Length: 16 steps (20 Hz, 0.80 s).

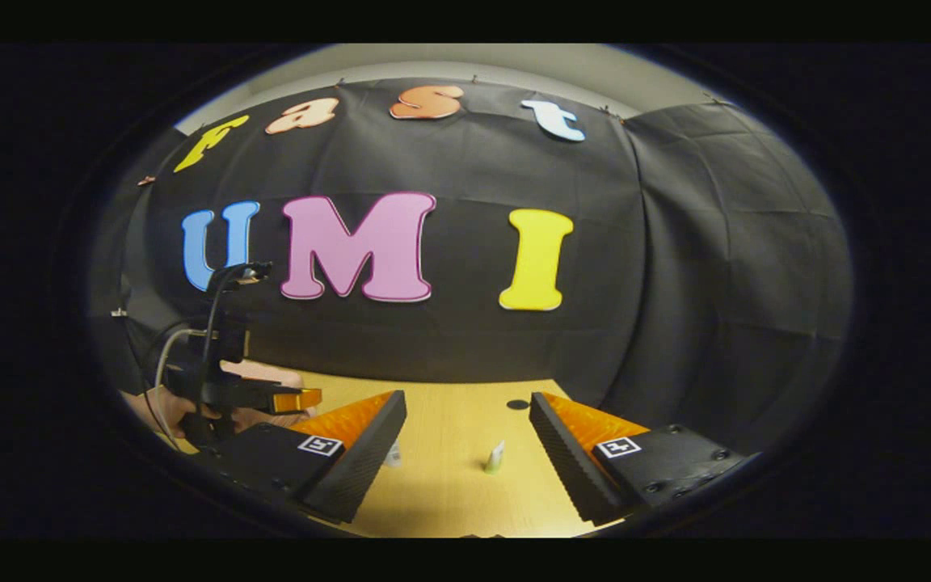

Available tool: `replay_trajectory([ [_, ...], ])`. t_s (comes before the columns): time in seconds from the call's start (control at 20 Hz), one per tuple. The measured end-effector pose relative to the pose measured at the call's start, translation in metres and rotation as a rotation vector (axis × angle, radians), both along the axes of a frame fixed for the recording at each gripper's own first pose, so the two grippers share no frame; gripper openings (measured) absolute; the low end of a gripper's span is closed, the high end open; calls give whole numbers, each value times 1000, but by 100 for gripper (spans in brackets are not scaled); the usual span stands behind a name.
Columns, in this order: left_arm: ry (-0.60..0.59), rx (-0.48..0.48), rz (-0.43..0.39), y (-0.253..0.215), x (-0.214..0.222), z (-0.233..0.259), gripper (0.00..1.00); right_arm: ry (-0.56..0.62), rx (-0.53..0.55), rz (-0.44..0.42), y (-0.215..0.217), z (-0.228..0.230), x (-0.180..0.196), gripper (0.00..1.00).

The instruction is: First open the suitcase, pack the skin care products into it, and then close the suitcase.

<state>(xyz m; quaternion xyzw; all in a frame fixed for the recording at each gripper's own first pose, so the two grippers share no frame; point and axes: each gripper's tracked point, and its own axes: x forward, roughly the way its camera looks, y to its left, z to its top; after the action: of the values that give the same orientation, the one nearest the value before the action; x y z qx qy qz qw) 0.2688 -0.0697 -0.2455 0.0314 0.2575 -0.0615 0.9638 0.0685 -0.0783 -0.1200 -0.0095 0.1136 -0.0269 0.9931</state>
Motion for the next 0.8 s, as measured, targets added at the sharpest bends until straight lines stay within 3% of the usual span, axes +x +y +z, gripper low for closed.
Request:
replay_trajectory([
  [0.3, 125, 60, 78, 19, 20, -54, 87, 121, 6, -35, -20, -52, -6, 98],
  [0.4, 150, 70, 77, 14, 24, -66, 69, 129, 2, -36, -23, -61, -4, 98],
  [0.45, 185, 80, 84, 12, 21, -75, 68, 133, -2, -31, -23, -64, -2, 98],
  [0.6, 230, 189, 136, 24, 23, -95, 72, 134, -2, -26, -26, -69, 2, 97],
  [0.8, 288, 335, 164, 34, 19, -102, 62, 137, -31, 13, -24, -79, 4, 98],
])
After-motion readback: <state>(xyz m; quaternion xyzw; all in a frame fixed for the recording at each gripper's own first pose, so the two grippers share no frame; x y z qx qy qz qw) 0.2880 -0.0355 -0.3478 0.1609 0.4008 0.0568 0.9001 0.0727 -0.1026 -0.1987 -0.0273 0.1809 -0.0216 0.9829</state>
